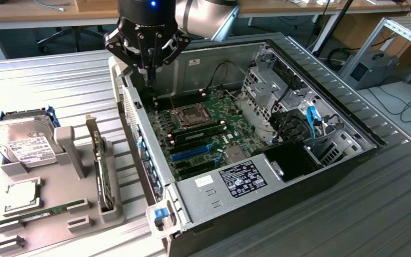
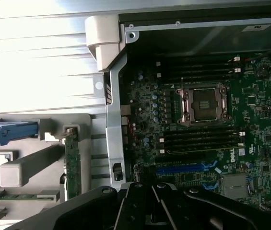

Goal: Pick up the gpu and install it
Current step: 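Reach for the gpu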

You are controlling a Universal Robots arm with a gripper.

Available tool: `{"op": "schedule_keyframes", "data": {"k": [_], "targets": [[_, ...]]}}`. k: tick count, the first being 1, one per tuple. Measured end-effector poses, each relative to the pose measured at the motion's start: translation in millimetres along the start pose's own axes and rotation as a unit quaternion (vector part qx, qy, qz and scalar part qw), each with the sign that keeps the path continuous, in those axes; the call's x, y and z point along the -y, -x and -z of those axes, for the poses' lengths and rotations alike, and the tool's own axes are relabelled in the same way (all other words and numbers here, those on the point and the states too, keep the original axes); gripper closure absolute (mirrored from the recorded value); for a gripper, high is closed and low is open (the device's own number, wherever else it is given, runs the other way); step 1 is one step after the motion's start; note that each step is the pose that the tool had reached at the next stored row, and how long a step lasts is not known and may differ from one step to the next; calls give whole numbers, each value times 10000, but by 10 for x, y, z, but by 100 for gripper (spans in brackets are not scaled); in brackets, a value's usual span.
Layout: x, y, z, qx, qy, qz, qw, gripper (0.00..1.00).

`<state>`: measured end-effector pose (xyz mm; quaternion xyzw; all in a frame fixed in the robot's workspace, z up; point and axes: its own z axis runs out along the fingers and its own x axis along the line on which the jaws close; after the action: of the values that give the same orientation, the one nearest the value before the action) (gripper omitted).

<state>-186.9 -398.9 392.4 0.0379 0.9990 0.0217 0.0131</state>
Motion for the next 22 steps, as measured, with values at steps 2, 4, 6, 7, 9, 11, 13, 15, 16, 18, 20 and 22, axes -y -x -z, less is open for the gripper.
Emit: {"op": "schedule_keyframes", "data": {"k": [2,4,6,7,9,11,13,15,16,18,20,22], "targets": [[0,-7,0,0,0,0,10000,89],[1,-13,0,0,0,0,10000,89],[1,-19,0,0,0,0,10000,89],[2,-24,0,0,0,0,10000,89],[2,-31,0,0,0,0,10000,89],[3,-37,-1,0,0,0,10000,89],[3,-43,-1,0,0,0,10000,89],[4,-49,0,0,0,0,10000,89],[4,-52,-1,0,0,0,10000,89],[4,-55,-1,0,0,0,10000,89],[5,-62,-2,0,-2,0,10000,89],[5,-63,-2,0,-2,0,10000,89]]}}
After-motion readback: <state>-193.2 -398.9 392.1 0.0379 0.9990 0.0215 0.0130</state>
